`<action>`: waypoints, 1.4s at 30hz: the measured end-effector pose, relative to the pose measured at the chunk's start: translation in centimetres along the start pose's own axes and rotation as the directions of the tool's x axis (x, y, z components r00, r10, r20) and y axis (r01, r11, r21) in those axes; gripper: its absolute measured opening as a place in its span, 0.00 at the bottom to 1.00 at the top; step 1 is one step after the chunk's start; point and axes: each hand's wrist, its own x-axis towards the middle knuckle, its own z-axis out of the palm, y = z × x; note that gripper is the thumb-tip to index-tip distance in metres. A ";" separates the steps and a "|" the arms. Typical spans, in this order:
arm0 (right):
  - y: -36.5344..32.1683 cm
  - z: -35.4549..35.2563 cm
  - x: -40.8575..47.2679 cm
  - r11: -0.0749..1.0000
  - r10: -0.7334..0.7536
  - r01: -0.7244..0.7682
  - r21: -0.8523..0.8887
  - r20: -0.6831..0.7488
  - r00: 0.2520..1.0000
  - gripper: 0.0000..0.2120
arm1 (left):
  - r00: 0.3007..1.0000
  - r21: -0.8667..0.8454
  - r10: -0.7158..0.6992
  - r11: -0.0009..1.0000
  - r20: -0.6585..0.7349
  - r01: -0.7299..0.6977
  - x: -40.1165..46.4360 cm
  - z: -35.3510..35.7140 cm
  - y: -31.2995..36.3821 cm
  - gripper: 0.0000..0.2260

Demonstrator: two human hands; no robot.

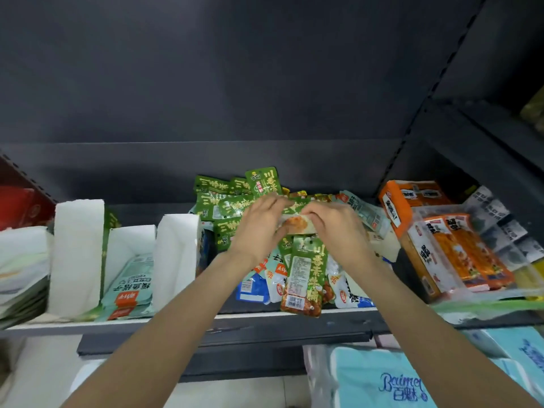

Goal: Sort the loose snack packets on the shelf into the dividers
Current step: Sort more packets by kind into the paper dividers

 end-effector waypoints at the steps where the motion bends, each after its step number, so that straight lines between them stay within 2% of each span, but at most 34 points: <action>1: -1.5 0.1 0.5 0.996 -0.021 0.026 0.081 -0.058 0.998 0.06 | 0.999 0.046 -0.028 0.999 -0.025 0.029 -0.6 -1.3 -0.7 0.13; 3: -4.4 0.6 1.4 0.991 0.059 -0.045 0.126 -0.108 0.992 0.09 | 0.991 0.029 -0.101 0.994 -0.084 0.104 -2.1 -4.2 -2.4 0.06; 5: -7.1 1.7 2.1 0.967 0.238 -0.228 0.111 -0.086 0.967 0.26 | 0.978 -0.064 -0.167 0.985 -0.124 0.160 -4.1 -7.0 -4.5 0.04; 6: -8.5 2.5 2.3 0.935 0.323 -0.310 0.170 -0.048 0.945 0.35 | 0.973 -0.108 -0.200 0.976 -0.119 0.187 -5.3 -8.3 -5.7 0.05; 8: -11.5 4.5 3.0 0.792 0.426 -0.425 0.440 0.101 0.899 0.48 | 0.961 -0.239 -0.251 0.946 -0.117 0.218 -7.8 -11.1 -8.2 0.07; 9: -13.1 5.7 3.3 0.673 0.435 -0.447 0.589 0.173 0.884 0.51 | 0.953 -0.323 -0.279 0.918 -0.119 0.228 -9.2 -12.4 -9.3 0.09; 10: -14.8 6.8 3.4 0.533 0.435 -0.463 0.708 0.240 0.868 0.49 | 0.942 -0.420 -0.313 0.876 -0.119 0.238 -10.7 -13.7 -10.5 0.08; 12: -18.9 8.3 3.7 0.250 0.423 -0.478 0.842 0.349 0.836 0.35 | 0.918 -0.581 -0.382 0.773 -0.104 0.255 -13.3 -15.8 -13.3 0.03; 13: -21.1 8.8 3.8 0.138 0.420 -0.473 0.870 0.381 0.824 0.28 | 0.908 -0.616 -0.404 0.744 -0.107 0.258 -14.6 -16.9 -14.7 0.04; 14: -23.3 9.1 3.9 0.070 0.412 -0.466 0.882 0.400 0.819 0.22 | 0.904 -0.636 -0.415 0.727 -0.106 0.259 -15.6 -18.0 -16.2 0.05; 16: -27.0 9.6 4.1 0.041 0.370 -0.449 0.893 0.404 0.837 0.13 | 0.894 -0.637 -0.431 0.725 -0.122 0.262 -17.4 -19.7 -19.0 0.04; 18: -30.2 10.3 4.5 0.077 0.339 -0.432 0.899 0.384 0.859 0.09 | 0.886 -0.586 -0.434 0.765 -0.164 0.266 -18.9 -21.5 -21.3 0.08; 20: -32.5 10.9 4.7 0.174 0.342 -0.424 0.889 0.349 0.872 0.07 | 0.882 -0.533 -0.421 0.806 -0.209 0.258 -20.2 -22.8 -23.0 0.12; 24: -37.0 12.7 4.7 0.322 0.338 -0.386 0.865 0.276 0.900 0.07 | 0.858 -0.459 -0.448 0.836 -0.251 0.302 -22.9 -24.7 -26.0 0.10; 26: -38.9 14.0 4.8 0.442 0.303 -0.331 0.834 0.208 0.930 0.08 | 0.845 -0.420 -0.450 0.853 -0.289 0.310 -24.0 -25.4 -27.1 0.11; 30: -41.5 16.9 4.7 0.695 0.179 -0.243 0.676 0.164 0.970 0.06 | 0.821 -0.433 -0.484 0.837 -0.303 0.334 -25.8 -26.4 -28.0 0.17; 33: -41.9 18.3 4.3 0.838 0.116 -0.204 0.506 0.200 0.973 0.04 | 0.837 -0.350 -0.454 0.871 -0.307 0.344 -27.0 -26.3 -29.2 0.17; 35: -41.7 18.8 4.0 0.875 0.094 -0.196 0.442 0.242 0.966 0.03 | 0.894 -0.281 -0.373 0.911 -0.248 0.302 -27.6 -26.1 -30.0 0.15; 38: -40.8 19.5 4.0 0.928 0.049 -0.185 0.325 0.384 0.922 0.11 | 0.963 -0.065 -0.255 0.966 -0.090 0.249 -28.2 -25.4 -30.6 0.11; 40: -40.0 19.7 4.0 0.953 0.001 -0.147 0.266 0.482 0.876 0.18 | 0.968 0.069 -0.249 0.966 0.018 0.248 -28.2 -25.1 -30.3 0.12; 42: -39.2 19.4 4.0 0.958 -0.025 -0.128 0.259 0.516 0.856 0.23 | 0.956 0.190 -0.281 0.946 0.085 0.262 -28.0 -25.0 -29.5 0.16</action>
